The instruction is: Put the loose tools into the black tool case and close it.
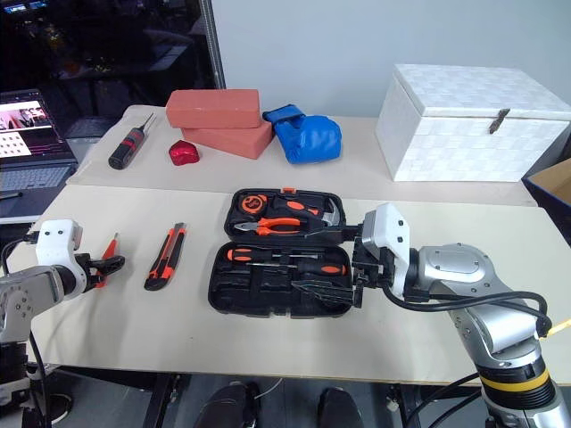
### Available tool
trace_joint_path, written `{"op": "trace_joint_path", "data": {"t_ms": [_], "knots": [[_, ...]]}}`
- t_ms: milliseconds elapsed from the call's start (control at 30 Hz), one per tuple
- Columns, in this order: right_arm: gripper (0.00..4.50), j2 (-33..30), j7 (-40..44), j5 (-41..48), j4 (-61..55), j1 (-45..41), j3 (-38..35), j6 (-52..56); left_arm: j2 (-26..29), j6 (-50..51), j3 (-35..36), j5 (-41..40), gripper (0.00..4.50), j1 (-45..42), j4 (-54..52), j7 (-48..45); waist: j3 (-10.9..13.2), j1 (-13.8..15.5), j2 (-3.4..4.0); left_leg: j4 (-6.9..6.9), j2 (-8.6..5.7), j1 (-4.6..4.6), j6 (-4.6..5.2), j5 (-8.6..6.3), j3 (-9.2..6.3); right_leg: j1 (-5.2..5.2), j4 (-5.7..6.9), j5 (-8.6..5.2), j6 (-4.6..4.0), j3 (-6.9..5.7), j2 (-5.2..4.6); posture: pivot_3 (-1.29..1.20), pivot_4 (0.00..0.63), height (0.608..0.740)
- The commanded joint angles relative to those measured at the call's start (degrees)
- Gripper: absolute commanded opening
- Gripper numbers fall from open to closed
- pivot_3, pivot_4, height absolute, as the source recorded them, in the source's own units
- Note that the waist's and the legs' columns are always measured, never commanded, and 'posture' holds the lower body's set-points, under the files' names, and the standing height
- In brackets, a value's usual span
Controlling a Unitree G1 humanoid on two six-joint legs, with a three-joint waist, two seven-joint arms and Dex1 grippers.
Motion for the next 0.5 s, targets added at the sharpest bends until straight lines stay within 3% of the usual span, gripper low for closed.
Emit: {"op": "trace_joint_path", "data": {"t_ms": [33,133,300,400,500], "knots": [[4.5,-0.41,-1.49,0.78,-3.21,1.23,-3.16,-1.42,0.18,-1.13,0.91,-0.63,1.74,1.02,-0.4,-3.32,0.0,0.01,0.0,-0.01,0.0,0.0,0.0,0.0,-0.01,0.0,0.0,0.0,0.0,0.0,0.0,0.0,0.15,0.74],[4.5,-0.04,-2.12,-0.08,-4.44,3.7,-3.89,-3.21,0.8,-7.52,3.02,-3.01,0.69,5.59,-8.06,-10.57,0.01,0.01,-0.01,-0.02,0.0,-0.01,-0.01,-0.01,0.01,-0.01,-0.05,-0.06,-0.09,0.0,-0.04,0.0,0.15,0.74],[4.5,0.03,-2.62,1.02,-6.79,8.91,-7.69,-6.0,6.44,-11.1,3.38,-11.55,0.69,6.28,-16.9,-27.61,0.14,0.42,-0.31,-0.04,0.05,-0.4,-0.11,0.0,-0.09,-0.5,-0.11,-0.2,-0.35,-0.19,-0.11,0.0,0.15,0.74],[4.5,-2.88,0.18,2.91,-10.02,16.56,-15.75,-6.21,11.26,-16.72,-13.84,-8.73,0.69,-1.7,-20.66,-42.49,0.15,1.23,-0.29,-0.03,-0.06,-0.43,-0.12,0.01,0.01,-0.52,-0.09,-0.18,-0.35,-0.17,-0.17,0.0,0.15,0.74],[4.5,-5.1,2.23,4.63,-12.1,22.7,-22.16,-5.84,9.83,-20.05,-26.31,-3.91,0.69,-10.87,-18.46,-48.27,0.11,2.18,-0.15,-0.01,-0.19,-0.43,-0.12,0.01,0.27,-0.36,-0.27,-0.25,-0.22,-0.23,-0.2,0.0,0.15,0.74]]}}
